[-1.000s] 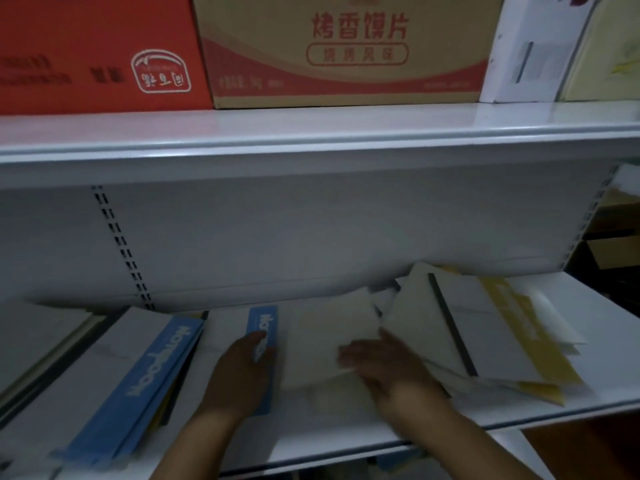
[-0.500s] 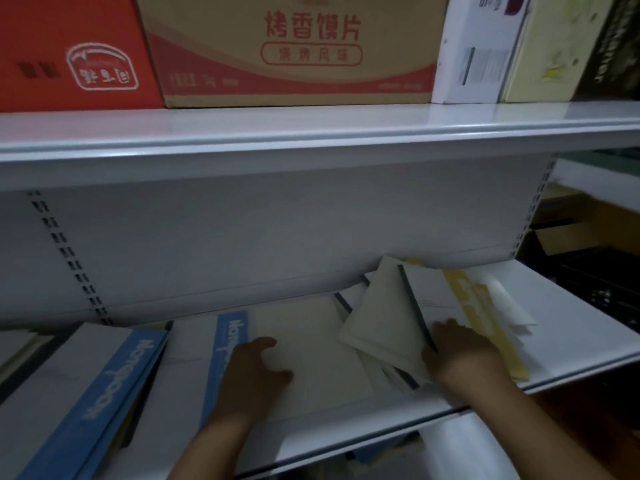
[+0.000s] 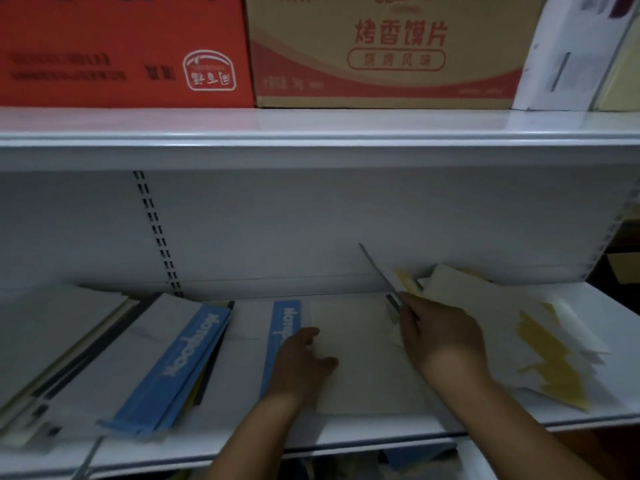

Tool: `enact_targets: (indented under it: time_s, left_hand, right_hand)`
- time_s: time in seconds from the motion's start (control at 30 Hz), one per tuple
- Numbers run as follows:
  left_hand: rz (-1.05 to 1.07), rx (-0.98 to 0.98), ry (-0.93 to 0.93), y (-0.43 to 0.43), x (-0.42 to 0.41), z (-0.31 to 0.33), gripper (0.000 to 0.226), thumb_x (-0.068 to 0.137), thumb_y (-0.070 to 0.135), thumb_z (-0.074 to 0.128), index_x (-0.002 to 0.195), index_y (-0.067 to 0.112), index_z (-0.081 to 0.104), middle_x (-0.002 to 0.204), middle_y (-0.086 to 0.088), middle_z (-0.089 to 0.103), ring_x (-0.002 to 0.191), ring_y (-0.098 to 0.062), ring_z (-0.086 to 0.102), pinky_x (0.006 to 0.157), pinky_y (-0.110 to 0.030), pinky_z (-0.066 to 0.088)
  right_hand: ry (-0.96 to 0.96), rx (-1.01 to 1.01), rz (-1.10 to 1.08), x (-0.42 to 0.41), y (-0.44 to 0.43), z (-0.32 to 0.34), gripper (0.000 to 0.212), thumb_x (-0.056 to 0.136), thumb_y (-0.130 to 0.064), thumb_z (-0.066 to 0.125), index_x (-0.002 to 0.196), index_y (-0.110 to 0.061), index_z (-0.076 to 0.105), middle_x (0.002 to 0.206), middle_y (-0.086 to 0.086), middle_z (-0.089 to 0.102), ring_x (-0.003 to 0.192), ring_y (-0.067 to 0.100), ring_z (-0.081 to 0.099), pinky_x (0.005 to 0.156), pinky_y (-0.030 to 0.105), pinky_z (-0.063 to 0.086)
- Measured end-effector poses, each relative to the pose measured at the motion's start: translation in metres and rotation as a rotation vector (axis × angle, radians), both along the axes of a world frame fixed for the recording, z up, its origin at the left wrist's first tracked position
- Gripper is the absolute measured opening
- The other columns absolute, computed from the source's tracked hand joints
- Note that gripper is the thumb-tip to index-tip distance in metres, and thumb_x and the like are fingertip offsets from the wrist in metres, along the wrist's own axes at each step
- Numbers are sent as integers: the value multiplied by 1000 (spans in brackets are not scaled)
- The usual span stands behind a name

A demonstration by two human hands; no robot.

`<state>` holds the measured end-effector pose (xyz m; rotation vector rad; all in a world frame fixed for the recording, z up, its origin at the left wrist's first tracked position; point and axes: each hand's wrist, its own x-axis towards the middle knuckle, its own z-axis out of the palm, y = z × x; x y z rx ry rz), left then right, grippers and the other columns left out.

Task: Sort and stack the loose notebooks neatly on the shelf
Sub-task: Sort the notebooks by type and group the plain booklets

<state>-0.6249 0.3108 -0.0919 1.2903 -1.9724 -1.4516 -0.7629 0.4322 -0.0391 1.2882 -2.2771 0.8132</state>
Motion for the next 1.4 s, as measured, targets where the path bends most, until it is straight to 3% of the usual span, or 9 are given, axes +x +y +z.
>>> enact_targets:
  time_s: [0.13,0.2,0.37,0.5,0.6,0.8,1.07,1.23,1.4]
  left_hand:
    - [168,-29,101,-16,35,17,12,92,21,53,95,26,63,119,-12,64,108,-29,61,98,-45,49]
    - [187,25,120,-25,56,23,17,94,21,50,83,28,62,110,-13,65,102,-33,63,94,-49,51]
    - [161,-90,-82,-37,88,19,43,93,24,52,134,14,48,144,-7,45,127,-23,47,109,-37,37]
    - [-23,-331,-303,-23,85,13,52,93,33,49,142,25,33,156,4,20,141,-16,24,114,-25,21]
    - [-280,-409,-494,-10,70,2,53,93,44,43,143,34,28,159,6,9,145,-17,12,117,-26,12]
    - [-264,-513,-671,-24,62,-8,38,93,46,37,116,23,57,131,-1,50,121,-18,48,108,-35,32]
    - [-106,-443,-676,-38,65,2,51,90,53,41,131,24,44,139,-5,46,124,-24,48,103,-33,39]
    - [-138,-425,-252,5,0,14,33,86,31,62,117,23,60,119,-2,58,98,-21,60,83,-29,47]
    - [-276,-359,-212,36,-97,17,55,87,42,56,136,18,43,141,-4,46,125,-19,48,103,-28,36]
  right_hand:
    - [77,255,161,62,-47,-16,21,48,-23,86,49,-28,65,41,-6,59,31,3,45,35,11,13]
    - [27,400,338,90,-67,-33,9,73,-30,72,79,-24,71,78,0,73,65,9,64,46,19,27]
    - [-393,526,662,120,-77,-38,31,87,-35,49,114,-24,59,124,6,62,113,26,57,89,30,46]
    - [-176,293,404,68,-72,-58,56,87,-46,34,129,-15,54,141,8,49,129,24,48,110,30,31]
    - [-223,546,317,45,-62,-70,78,81,-69,24,143,-21,33,157,5,20,145,18,16,118,35,4]
    - [-314,609,278,39,-49,-74,128,37,-88,-13,146,-31,21,159,-5,6,146,12,2,117,34,-7]
    - [-123,49,68,-7,5,-75,59,92,-56,27,105,-16,69,121,7,65,117,20,48,108,31,29]
    - [-312,84,-175,-64,39,-57,43,87,-41,53,122,-18,58,140,4,48,130,26,42,108,39,31]
    - [-382,170,-278,-109,74,-60,51,88,-49,49,133,-25,44,149,0,35,136,21,29,111,35,26]
